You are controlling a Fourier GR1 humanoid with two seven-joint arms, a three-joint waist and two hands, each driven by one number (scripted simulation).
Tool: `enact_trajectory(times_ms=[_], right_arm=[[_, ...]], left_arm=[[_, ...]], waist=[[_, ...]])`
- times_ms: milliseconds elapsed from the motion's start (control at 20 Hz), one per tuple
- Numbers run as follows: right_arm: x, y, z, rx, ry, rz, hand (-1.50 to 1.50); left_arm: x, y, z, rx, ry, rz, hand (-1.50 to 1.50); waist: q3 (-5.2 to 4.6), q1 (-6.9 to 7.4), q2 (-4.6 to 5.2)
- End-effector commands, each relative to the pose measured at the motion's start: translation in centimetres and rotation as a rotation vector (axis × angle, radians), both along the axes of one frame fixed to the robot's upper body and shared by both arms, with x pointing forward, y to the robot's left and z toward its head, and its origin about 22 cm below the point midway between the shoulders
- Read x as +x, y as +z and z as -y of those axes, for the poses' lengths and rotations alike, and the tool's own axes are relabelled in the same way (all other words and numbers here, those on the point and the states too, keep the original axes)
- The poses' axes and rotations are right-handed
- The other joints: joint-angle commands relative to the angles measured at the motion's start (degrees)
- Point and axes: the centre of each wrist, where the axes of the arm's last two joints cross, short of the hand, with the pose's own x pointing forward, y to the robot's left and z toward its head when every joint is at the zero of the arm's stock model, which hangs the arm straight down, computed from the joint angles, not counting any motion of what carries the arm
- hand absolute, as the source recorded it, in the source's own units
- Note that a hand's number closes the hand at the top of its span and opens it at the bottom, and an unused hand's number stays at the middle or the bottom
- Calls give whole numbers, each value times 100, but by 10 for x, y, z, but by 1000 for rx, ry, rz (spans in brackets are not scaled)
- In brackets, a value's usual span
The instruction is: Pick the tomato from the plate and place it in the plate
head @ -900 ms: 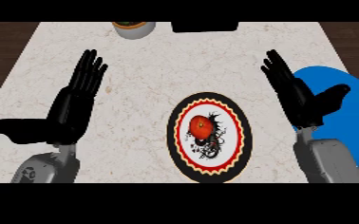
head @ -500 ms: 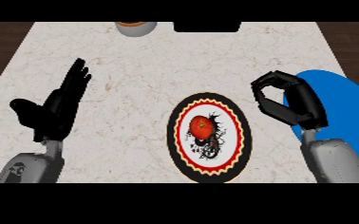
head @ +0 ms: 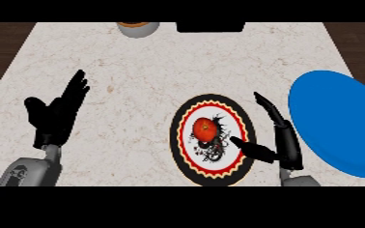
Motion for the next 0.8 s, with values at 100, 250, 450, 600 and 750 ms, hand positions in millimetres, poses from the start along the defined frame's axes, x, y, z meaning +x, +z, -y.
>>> enact_trajectory(times_ms=[100, 250, 450, 600, 750], right_arm=[[-9, 5, -7, -179, 59, -72, -150], [-18, 19, -14, -269, 73, -113, -150], [-27, 45, -29, -315, 77, -134, -150], [-14, 46, -42, -372, 123, -233, -150], [-8, 32, -37, -408, 155, -319, -150]], left_arm=[[-5, -11, -8, 11, -12, -32, 0], [22, 14, -2, -4, 3, -20, 0], [5, 5, -23, 4, -10, -12, 0], [18, 9, 6, -9, -4, -7, 0], [11, -11, -7, -10, -1, -5, 0]], waist=[[-3, 29, -17], [-5, -13, -19], [-4, 12, -23], [-3, 15, -19], [-2, 31, -10]])
